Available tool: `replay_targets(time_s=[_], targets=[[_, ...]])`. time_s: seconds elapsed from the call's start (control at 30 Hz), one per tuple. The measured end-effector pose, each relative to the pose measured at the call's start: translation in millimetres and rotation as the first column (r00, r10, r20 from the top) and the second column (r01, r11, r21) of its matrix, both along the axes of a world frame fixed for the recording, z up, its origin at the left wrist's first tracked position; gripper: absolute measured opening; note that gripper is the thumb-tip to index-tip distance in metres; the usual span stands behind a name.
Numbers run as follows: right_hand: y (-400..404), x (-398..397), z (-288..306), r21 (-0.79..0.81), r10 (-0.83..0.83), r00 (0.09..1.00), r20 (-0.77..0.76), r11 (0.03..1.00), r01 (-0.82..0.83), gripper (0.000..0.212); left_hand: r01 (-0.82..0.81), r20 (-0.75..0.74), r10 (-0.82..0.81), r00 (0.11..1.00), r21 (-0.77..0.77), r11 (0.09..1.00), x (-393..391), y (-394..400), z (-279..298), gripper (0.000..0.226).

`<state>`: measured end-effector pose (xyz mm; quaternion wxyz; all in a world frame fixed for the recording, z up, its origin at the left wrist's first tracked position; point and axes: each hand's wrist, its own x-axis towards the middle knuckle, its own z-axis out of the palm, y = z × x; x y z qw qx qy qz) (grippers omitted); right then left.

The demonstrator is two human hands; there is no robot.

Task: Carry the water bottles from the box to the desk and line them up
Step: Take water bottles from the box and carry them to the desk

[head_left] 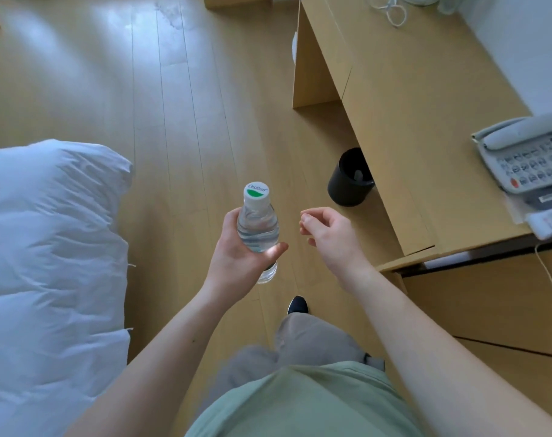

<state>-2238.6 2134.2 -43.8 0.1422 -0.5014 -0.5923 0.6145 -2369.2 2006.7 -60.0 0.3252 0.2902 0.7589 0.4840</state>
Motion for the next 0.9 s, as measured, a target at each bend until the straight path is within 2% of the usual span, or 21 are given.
replay_targets(time_s=[0.37, 0.67, 0.77, 0.9], targets=[[97, -66, 1, -0.001, -0.050, 0.999, -0.004, 0.999, 0.050, 0.010, 0.053, 0.006, -0.053, 0.999, 0.022, 0.998, -75, 107, 10, 0.072], [199, -150, -5, 0.031, -0.204, 0.979, -0.014, 0.978, 0.205, 0.013, 0.217, 0.062, -0.218, 0.974, 0.033, 0.976, -173, 225, 3, 0.069], [236, -177, -1, 0.017, -0.285, 0.958, -0.023, 0.958, 0.286, 0.023, 0.281, 0.070, -0.282, 0.957, 0.031, 0.959, -205, 265, 5, 0.069], [272, -208, -2, -0.002, -0.387, 0.921, -0.046, 0.922, 0.388, 0.022, 0.366, 0.084, -0.367, 0.926, 0.032, 0.930, -243, 316, 5, 0.071]])
